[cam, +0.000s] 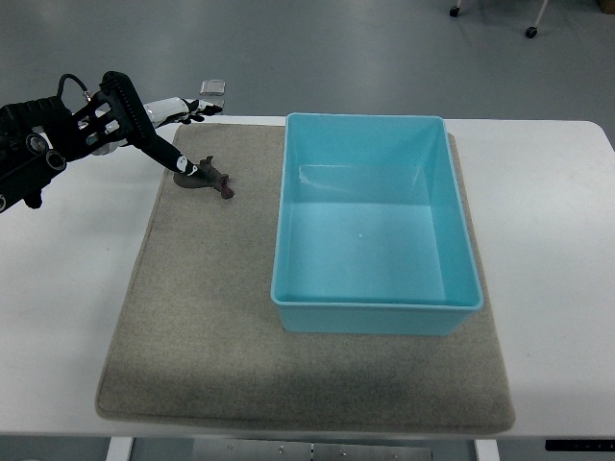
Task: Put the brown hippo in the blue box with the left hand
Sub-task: 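Swing the left hand over the brown hippo and lower it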
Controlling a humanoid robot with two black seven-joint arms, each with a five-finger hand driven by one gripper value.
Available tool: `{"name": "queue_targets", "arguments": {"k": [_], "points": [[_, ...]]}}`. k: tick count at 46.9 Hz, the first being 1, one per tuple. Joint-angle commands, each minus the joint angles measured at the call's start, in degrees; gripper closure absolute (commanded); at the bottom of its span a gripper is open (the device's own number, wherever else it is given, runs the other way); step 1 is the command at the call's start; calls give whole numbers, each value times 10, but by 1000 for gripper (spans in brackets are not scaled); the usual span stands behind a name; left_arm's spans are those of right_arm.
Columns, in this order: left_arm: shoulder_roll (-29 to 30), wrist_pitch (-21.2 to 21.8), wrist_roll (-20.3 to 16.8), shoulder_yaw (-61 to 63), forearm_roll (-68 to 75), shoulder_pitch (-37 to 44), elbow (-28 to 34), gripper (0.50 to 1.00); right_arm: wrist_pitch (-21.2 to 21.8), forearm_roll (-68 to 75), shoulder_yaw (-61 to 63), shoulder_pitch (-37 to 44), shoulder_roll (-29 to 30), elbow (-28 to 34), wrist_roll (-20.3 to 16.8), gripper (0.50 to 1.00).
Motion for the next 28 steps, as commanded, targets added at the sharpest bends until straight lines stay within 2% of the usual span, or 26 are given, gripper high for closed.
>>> {"name": "queue_targets", "arguments": {"k": [1,8,13,18,28], "points": [[7,-2,0,2,4,0,-3,525,0,0,0,0,0,0,0,564],[7,-3,3,21,4,-9,-3,529,0,0,0,0,0,0,0,564],[5,-1,11,36,4,-11,-4,559,0,0,0,0,0,0,0,564],[2,0,35,44,4,-11,-8,598,0,0,0,0,0,0,0,564],[2,1,49,48,4,-10,-7,621,0,0,0,0,0,0,0,564]]}}
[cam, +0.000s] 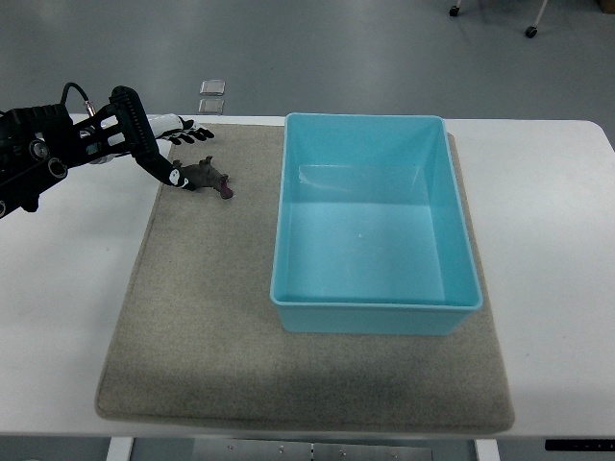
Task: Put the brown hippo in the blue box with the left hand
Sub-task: 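Swing the left hand over the brown hippo and lower it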
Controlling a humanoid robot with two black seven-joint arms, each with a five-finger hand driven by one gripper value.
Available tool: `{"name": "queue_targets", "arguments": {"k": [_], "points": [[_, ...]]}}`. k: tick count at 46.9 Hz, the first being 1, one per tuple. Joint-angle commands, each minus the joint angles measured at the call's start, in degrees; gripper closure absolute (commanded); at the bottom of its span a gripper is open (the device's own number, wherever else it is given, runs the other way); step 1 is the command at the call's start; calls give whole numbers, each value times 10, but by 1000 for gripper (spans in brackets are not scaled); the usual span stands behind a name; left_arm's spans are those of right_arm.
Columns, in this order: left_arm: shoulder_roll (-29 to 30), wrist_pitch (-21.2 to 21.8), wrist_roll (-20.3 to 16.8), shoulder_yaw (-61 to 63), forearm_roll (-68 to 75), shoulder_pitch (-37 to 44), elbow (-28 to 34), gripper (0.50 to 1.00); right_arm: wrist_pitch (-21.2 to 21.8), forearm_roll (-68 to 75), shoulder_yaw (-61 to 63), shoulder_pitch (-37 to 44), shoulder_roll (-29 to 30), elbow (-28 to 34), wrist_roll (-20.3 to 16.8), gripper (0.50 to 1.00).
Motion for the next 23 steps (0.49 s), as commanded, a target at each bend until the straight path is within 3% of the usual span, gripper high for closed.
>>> {"name": "queue_targets", "arguments": {"k": [1,23], "points": [[0,0,0,4,0,2,1,624,0,0,0,0,0,0,0,564],[-3,28,0,31,10,4,0,617,0,0,0,0,0,0,0,562]]}}
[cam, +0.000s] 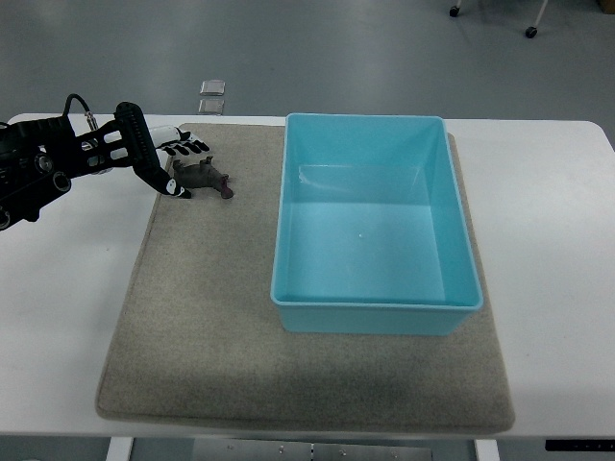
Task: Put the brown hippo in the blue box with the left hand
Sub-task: 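Swing the left hand over the brown hippo and lower it, then close the left hand's fingers around the brown hippo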
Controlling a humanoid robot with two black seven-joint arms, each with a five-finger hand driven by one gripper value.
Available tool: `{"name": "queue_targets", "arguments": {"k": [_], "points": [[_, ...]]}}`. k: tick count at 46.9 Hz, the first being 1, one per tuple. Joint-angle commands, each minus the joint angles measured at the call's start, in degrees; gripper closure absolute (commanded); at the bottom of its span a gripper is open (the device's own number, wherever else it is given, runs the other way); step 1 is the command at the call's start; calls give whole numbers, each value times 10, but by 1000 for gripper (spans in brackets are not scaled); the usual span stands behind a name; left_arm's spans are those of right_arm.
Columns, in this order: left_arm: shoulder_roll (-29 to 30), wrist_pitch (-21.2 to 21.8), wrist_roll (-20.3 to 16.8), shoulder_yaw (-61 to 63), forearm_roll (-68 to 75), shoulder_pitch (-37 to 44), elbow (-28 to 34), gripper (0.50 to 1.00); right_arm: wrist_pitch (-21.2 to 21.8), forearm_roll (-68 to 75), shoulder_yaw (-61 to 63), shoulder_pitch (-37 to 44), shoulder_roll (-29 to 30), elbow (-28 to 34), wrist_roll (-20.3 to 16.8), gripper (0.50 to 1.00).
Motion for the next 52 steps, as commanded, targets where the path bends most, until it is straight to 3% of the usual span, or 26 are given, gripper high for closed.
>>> {"name": "queue_targets", "arguments": {"k": [1,33,44,52], "points": [[-1,0,0,0,0,-1,0,619,0,0,0,0,0,0,0,564],[-2,3,14,0,-1,-3,-22,664,0,0,0,0,0,0,0,564],[-2,3,25,-1,-1,-6,-24,748,0,0,0,0,0,0,0,564],[-2,3,25,-1,-1,-7,-28,761,0,0,0,0,0,0,0,564]]}}
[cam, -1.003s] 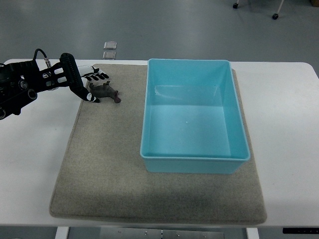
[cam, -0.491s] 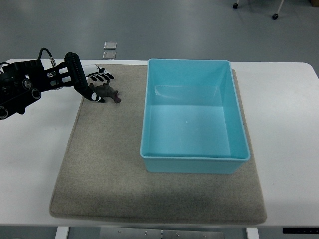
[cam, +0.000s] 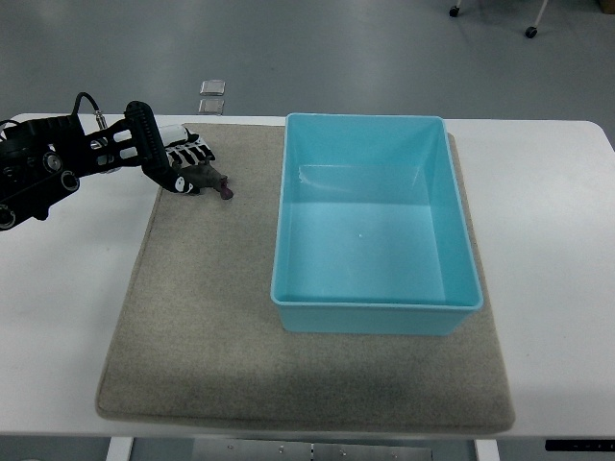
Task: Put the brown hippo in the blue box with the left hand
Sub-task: 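Close the left hand's fingers around the brown hippo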
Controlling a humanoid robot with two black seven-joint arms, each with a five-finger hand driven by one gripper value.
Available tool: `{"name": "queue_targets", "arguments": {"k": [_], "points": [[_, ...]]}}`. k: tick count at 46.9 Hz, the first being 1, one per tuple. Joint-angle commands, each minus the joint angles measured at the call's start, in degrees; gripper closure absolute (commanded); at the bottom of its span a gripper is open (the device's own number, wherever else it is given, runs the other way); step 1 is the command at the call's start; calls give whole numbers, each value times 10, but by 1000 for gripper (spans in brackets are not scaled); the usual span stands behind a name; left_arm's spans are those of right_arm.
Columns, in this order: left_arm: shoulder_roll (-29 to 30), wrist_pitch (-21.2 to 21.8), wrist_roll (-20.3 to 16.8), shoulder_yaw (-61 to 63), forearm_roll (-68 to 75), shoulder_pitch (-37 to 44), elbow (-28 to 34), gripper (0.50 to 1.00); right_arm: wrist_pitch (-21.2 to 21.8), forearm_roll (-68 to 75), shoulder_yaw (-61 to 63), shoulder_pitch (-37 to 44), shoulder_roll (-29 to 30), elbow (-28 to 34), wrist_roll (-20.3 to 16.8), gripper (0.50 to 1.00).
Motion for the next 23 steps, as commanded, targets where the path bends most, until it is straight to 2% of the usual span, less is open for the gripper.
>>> {"name": "queue_targets", "arguments": {"k": [1,23], "points": [[-1,-1,0,0,0,0,-6,763,0,0,0,0,0,0,0,564],[0,0,0,0,-1,0,-19,793,0,0,0,0,0,0,0,564]]}}
